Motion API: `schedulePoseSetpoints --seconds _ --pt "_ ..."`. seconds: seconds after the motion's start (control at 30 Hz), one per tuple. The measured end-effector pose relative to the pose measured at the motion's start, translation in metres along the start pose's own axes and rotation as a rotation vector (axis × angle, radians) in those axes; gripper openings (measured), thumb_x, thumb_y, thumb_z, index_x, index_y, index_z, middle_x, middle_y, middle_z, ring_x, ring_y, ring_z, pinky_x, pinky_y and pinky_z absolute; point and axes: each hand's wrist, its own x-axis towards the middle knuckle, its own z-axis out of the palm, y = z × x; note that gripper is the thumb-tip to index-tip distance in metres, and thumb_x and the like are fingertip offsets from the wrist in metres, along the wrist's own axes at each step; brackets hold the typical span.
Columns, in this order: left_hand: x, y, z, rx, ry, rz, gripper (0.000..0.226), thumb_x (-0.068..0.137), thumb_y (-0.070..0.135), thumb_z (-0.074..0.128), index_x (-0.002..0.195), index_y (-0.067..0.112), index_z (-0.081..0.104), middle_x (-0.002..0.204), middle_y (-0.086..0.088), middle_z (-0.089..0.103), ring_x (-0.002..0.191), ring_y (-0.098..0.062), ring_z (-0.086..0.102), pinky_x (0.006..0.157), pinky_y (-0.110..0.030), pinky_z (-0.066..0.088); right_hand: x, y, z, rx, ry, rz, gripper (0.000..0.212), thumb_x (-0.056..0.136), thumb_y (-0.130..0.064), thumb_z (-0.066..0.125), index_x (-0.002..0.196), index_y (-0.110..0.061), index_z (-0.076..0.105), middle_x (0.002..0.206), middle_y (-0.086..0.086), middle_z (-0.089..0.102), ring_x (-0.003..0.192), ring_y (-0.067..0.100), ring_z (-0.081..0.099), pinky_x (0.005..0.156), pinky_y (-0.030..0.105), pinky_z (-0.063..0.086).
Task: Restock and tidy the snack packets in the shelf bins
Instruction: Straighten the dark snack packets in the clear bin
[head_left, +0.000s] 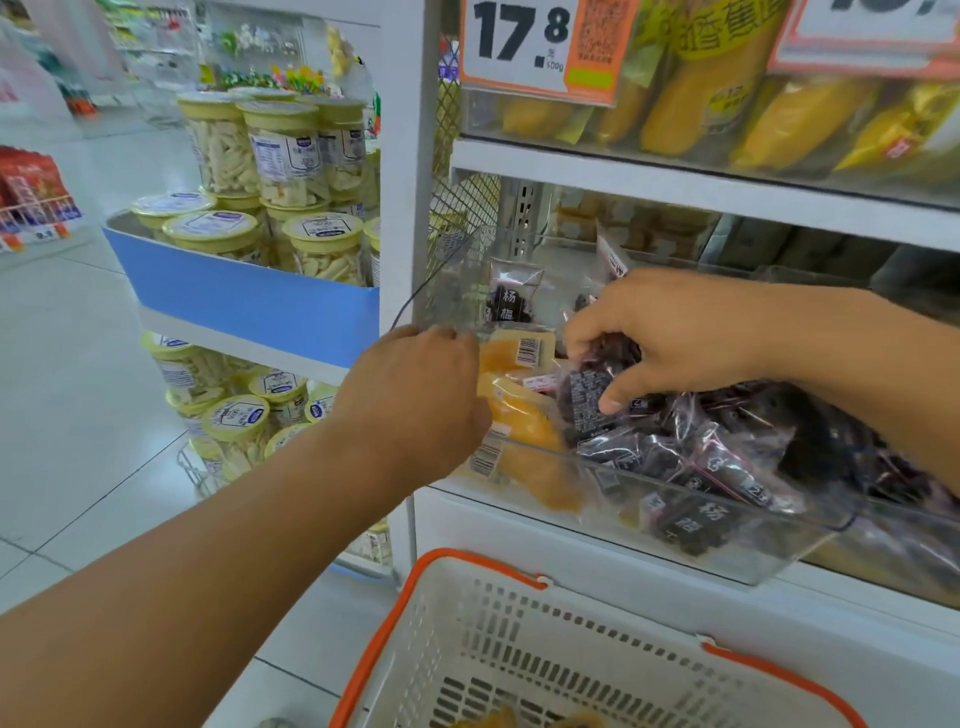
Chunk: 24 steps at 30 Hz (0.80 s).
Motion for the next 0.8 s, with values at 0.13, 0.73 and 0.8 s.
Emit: schedulePoseSetpoints --seconds 0.13,0.73,0.8 --pt "0.01 -0.001 0.012 -0.515 -0.201 -0.048 0.038 0.091 0.047 0.064 0.073 0.016 0.053 0.069 0.002 0.051 0.072 -0.023 0.051 0.062 -0.032 0.038 -0.016 0.0 0.0 0.049 -0.006 0.033 0.026 0.078 -0.042 0.082 0.088 -0.031 0.061 0.075 -0.013 0.062 0.072 0.001 0.056 0.065 0.029 0.043" --pt "-0.021 -0.053 -0.046 -0.293 0.355 0.113 0.015 0.087 0.021 0.069 0.1 0.027 0.071 0.081 0.004 0.072 0.08 -0.028 0.065 0.073 -0.042 0.054 0.086 -0.018 -0.005 -0.154 -0.383 0.261 0.025 0.098 -0.027 0.058 0.085 -0.007 0.065 0.074 0.003 0.055 0.067 0.02 0.051 0.061 0.028 0.043" --pt "-0.027 -0.058 -0.047 -0.321 0.365 0.122 0.013 0.087 0.023 0.069 0.098 0.029 0.072 0.078 0.006 0.072 0.076 -0.025 0.065 0.072 -0.041 0.054 0.097 -0.012 0.004 -0.067 -0.311 0.245 0.034 0.096 -0.027 0.064 0.125 -0.011 0.064 0.106 0.004 0.066 0.089 0.019 0.062 0.073 0.026 0.047"
